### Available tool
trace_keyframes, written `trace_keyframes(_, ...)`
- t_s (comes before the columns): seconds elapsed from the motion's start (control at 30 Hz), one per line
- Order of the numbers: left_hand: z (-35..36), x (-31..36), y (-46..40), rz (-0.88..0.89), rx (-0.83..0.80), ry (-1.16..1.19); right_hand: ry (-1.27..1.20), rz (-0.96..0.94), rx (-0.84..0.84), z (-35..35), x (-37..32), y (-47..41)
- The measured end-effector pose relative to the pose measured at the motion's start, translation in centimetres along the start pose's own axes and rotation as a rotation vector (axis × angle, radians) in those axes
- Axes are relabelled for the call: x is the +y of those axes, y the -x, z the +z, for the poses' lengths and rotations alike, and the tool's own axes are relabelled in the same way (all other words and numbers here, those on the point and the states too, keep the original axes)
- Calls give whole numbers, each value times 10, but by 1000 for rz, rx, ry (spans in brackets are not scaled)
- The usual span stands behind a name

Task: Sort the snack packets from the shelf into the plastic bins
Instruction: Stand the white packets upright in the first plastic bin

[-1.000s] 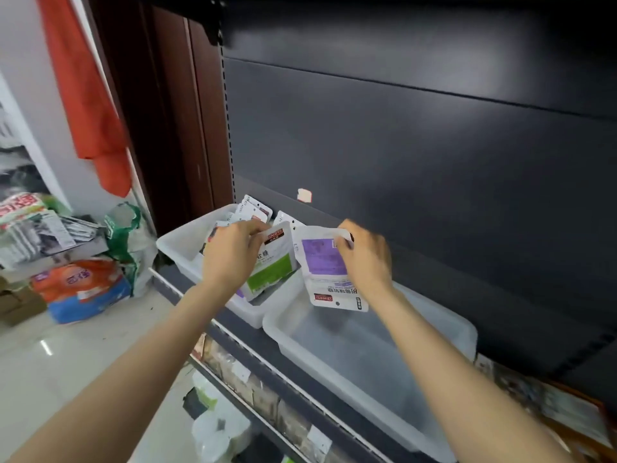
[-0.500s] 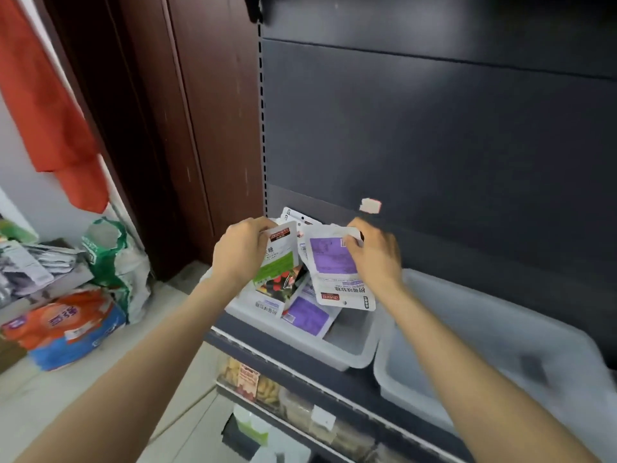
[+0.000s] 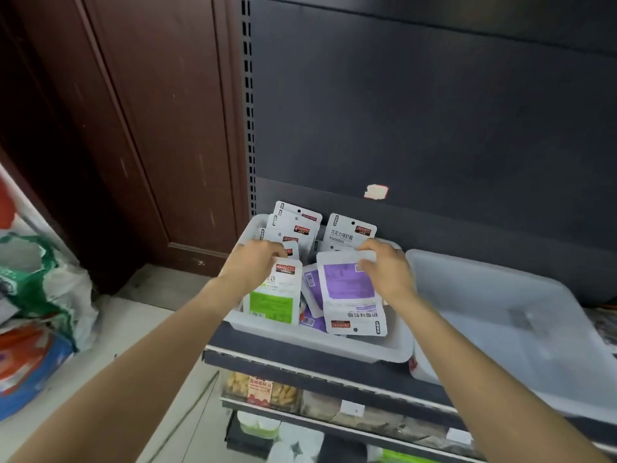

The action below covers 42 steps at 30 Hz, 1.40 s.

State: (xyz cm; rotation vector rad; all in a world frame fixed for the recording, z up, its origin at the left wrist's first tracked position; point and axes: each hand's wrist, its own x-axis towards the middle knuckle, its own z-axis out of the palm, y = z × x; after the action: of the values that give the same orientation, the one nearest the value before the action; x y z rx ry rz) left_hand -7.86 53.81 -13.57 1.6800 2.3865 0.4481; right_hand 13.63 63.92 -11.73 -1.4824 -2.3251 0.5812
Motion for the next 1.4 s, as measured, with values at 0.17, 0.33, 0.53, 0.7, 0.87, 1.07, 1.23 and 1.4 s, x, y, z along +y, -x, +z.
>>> trace_keyframes(0.17,19,-11,-14,-4,3,-109,68,23,-94,0,13,-8)
trace_keyframes(0.33,30,-11,-21,22,-57,-16,2,-36,-81,5,20,-12)
trace_keyframes(0.53,28,-12,-20,41,17,-50,-23,-162,-42,-9,6,-16)
trace_keyframes(0.7,24,-11,-16,101,11,2,296,-226,-229,4,-11,-26)
trace_keyframes(0.87,29,-11,-16,99,-88,-61,299,-163,-207,32,-2,-24)
trace_keyframes(1.07,31,-5,-13,85,-135,-42,188,-110,-358,53,8,-8)
trace_keyframes(1.23,23,15,2,46,11,176,114,-143,-95,37,6,11)
trace_keyframes(1.4,21,56,11,173,95,136,145,-53,155,5,14,38)
